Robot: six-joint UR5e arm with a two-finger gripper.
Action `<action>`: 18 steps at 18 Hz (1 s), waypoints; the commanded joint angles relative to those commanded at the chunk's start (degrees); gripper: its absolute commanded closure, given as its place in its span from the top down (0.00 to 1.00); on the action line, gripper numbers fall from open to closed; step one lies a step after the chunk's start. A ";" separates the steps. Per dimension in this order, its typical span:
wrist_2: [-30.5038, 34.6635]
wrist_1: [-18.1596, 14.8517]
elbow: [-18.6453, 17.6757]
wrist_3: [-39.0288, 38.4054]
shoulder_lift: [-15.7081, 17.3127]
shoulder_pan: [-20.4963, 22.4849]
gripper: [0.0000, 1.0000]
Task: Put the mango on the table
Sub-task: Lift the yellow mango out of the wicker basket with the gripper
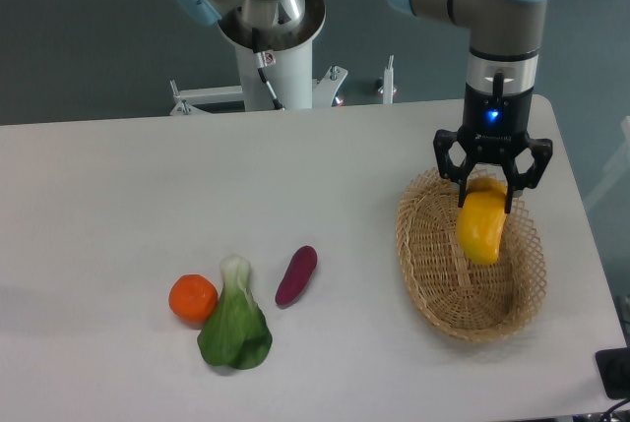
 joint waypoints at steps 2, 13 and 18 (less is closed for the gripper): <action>0.09 0.26 -0.26 -0.09 -0.09 -0.17 0.58; 0.44 0.79 -3.34 0.17 0.09 -0.70 0.58; 4.47 0.36 -9.82 1.92 4.64 -4.64 0.58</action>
